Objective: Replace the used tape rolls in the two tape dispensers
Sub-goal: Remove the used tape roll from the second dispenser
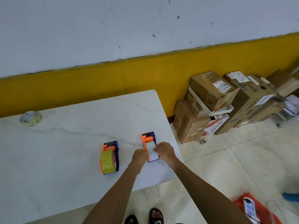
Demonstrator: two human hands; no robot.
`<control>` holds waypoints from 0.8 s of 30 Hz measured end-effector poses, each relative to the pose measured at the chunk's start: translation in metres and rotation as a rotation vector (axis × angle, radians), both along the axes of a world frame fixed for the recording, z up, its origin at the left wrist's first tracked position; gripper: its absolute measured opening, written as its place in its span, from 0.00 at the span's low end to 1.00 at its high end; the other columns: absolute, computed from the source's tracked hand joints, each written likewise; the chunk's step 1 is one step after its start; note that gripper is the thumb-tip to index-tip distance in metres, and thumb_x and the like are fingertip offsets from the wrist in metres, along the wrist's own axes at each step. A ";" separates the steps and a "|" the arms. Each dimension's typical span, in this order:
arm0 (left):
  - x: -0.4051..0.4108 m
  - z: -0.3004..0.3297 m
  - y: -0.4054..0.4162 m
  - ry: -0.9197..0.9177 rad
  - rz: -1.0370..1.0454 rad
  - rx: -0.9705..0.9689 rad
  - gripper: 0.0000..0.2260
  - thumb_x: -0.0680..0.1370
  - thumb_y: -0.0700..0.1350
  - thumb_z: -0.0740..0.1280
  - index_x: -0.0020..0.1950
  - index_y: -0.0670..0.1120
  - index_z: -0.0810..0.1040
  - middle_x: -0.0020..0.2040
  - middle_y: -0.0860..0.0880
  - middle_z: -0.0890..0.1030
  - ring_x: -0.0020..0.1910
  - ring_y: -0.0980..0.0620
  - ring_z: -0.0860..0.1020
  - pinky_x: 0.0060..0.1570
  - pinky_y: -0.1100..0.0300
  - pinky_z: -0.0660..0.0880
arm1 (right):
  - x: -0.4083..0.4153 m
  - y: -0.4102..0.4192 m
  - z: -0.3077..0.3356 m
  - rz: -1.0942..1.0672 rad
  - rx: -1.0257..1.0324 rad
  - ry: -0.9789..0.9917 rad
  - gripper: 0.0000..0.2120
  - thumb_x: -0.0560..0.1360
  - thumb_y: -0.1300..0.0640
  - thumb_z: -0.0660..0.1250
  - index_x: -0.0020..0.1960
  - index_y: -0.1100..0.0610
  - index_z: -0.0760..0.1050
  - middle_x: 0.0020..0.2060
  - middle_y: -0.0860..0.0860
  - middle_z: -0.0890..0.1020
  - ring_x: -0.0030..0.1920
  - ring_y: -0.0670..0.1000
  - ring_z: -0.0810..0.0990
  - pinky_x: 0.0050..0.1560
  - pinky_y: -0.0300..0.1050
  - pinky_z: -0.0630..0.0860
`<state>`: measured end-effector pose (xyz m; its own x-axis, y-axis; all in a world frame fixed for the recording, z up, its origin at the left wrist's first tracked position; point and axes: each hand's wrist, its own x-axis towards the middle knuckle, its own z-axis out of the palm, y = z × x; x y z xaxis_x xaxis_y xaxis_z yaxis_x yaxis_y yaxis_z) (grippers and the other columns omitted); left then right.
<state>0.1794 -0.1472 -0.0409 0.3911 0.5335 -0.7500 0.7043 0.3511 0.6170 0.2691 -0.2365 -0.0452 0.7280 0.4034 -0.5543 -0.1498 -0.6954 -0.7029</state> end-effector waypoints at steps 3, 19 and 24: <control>0.004 0.002 0.004 0.032 -0.007 0.002 0.11 0.77 0.38 0.61 0.53 0.35 0.79 0.52 0.36 0.82 0.48 0.42 0.81 0.46 0.53 0.77 | 0.004 -0.001 0.002 -0.006 0.045 0.036 0.02 0.74 0.61 0.68 0.46 0.57 0.77 0.42 0.53 0.79 0.46 0.54 0.81 0.54 0.51 0.82; 0.011 0.053 0.023 -0.096 0.085 -0.052 0.12 0.73 0.35 0.61 0.53 0.34 0.79 0.50 0.35 0.84 0.44 0.41 0.84 0.38 0.54 0.82 | 0.024 0.014 0.023 0.056 0.180 0.075 0.06 0.74 0.64 0.67 0.45 0.54 0.78 0.49 0.57 0.82 0.51 0.57 0.82 0.55 0.56 0.81; 0.011 0.060 0.026 -0.124 0.102 -0.080 0.10 0.73 0.35 0.62 0.51 0.35 0.80 0.48 0.35 0.84 0.46 0.39 0.84 0.43 0.50 0.83 | 0.027 0.019 0.025 0.104 0.155 0.024 0.06 0.76 0.62 0.66 0.50 0.54 0.77 0.53 0.54 0.81 0.55 0.54 0.80 0.60 0.52 0.79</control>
<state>0.1906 -0.1209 0.0195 0.4303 0.5153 -0.7411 0.5831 0.4681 0.6640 0.2961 -0.2172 -0.0201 0.6650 0.5580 -0.4963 -0.1004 -0.5918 -0.7998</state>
